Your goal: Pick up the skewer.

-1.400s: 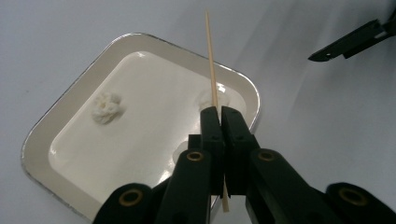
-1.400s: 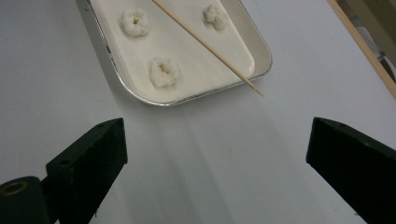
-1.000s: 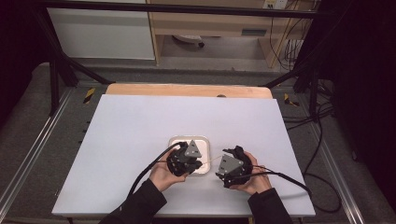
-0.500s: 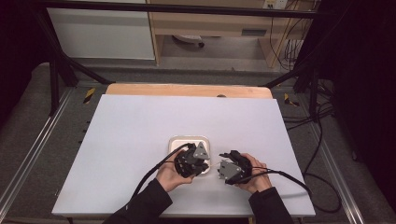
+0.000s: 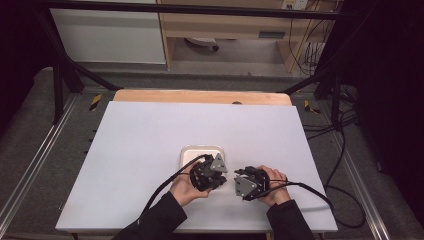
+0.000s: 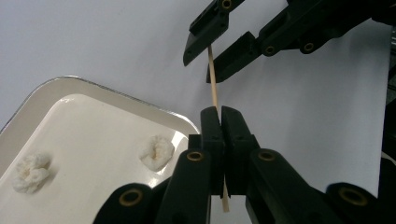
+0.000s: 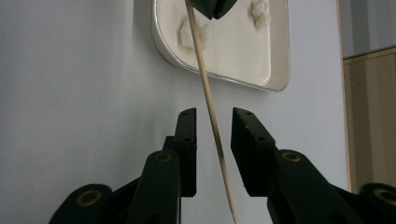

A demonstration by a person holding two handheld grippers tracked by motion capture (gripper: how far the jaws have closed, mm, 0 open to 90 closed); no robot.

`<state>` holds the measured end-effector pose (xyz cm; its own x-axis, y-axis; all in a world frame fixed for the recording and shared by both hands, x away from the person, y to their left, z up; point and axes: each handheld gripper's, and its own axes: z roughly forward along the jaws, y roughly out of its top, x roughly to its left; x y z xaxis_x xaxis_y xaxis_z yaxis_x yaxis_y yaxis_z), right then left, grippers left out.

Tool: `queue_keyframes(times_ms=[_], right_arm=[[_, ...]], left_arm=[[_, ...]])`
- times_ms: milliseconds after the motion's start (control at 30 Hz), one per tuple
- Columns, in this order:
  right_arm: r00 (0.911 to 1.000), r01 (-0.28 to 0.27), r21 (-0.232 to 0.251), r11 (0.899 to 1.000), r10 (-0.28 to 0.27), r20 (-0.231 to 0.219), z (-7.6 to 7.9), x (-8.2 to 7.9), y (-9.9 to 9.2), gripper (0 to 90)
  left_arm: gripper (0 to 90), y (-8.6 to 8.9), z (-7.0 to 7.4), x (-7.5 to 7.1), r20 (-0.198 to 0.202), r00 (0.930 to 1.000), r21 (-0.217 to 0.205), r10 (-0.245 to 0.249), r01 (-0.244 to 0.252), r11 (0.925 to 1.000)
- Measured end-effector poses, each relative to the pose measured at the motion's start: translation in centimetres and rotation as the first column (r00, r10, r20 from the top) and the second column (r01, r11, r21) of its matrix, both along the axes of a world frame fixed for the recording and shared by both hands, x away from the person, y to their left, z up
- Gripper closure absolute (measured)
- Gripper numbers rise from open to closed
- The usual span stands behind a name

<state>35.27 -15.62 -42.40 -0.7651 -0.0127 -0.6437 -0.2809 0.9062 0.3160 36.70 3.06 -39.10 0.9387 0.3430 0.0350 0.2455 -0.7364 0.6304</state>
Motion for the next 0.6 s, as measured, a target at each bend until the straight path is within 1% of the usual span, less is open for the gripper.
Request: queue_keyframes(times_ms=[33,133,167,200,267,367,467,500,600], right_arm=[[1.0,0.0,0.0,1.0,0.0,0.0,0.0,0.0,0.0,73.1],[0.9997,-0.024,-0.009,1.0,0.024,0.008,0.01,-0.02,-0.04,76.7],[0.9996,-0.025,-0.011,1.0,0.025,0.011,0.02,-0.02,-0.05,78.4],[0.9999,-0.014,-0.008,1.0,0.014,0.008,-0.02,-0.12,-0.04,79.7],[0.9994,-0.031,-0.027,0.999,0.032,0.011,0.01,-0.04,-0.1,82.0],[0.9991,-0.039,-0.038,0.998,0.04,0.012,0.01,-0.13,-0.13,84.8],[0.9989,-0.044,-0.043,0.998,0.044,0.016,0.03,-0.15,-0.16,85.8],[0.9985,-0.049,-0.054,0.997,0.05,0.022,0.01,-0.2,-0.17,86.8],[0.998,-0.058,-0.065,0.996,0.059,0.023,-0.11,-0.31,-0.14,87.8]], left_arm=[[88.6,0.0,0.0,0.0,0.0,1.0,0.0,0.0,0.0,1.0],[88.6,-0.08,-0.07,-0.01,-0.002,1.0,-0.001,0.0,0.0,1.0],[88.6,-0.1,-0.11,-0.02,-0.002,1.0,-0.001,-0.002,0.002,1.0],[88.6,-0.11,-0.13,-0.02,-0.003,1.0,0.001,-0.005,0.005,1.0],[88.6,-0.12,-0.13,-0.03,-0.003,1.0,0.001,-0.006,0.006,1.0],[88.6,-0.09,-0.1,-0.05,-0.002,1.0,0.002,-0.008,0.008,1.0],[88.6,-0.08,-0.13,-0.01,-0.003,1.0,0.001,-0.008,0.008,1.0],[88.6,-0.08,-0.13,-0.01,-0.002,1.0,0.001,-0.008,0.008,1.0],[88.6,-0.07,-0.12,0.0,-0.001,1.0,0.0,-0.008,0.008,1.0]])
